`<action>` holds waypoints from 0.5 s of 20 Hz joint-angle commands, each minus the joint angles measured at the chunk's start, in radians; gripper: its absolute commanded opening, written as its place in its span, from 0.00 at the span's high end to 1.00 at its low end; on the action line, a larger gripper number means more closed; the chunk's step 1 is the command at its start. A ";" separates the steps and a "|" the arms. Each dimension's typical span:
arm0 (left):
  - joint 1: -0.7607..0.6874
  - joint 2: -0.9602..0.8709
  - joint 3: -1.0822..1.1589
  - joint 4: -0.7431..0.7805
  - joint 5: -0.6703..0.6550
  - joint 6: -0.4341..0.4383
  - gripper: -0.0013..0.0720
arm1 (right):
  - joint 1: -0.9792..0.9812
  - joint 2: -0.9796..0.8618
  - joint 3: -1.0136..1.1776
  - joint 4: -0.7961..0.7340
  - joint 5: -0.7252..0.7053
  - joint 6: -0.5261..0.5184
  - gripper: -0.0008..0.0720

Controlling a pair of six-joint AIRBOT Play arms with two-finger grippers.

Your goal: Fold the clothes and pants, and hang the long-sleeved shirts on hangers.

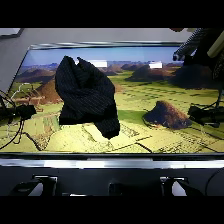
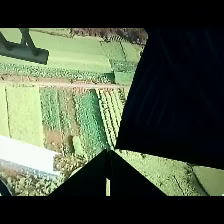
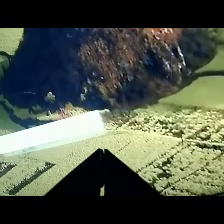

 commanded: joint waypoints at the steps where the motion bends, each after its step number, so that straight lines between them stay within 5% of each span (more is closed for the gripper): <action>1: 0.000 0.001 0.000 -0.014 -0.052 0.000 0.97 | -0.001 0.001 0.000 0.000 0.000 0.000 0.96; 10: 0.001 0.001 0.000 -0.017 -0.042 0.000 0.92 | 0.000 0.001 0.000 0.000 0.000 0.000 0.96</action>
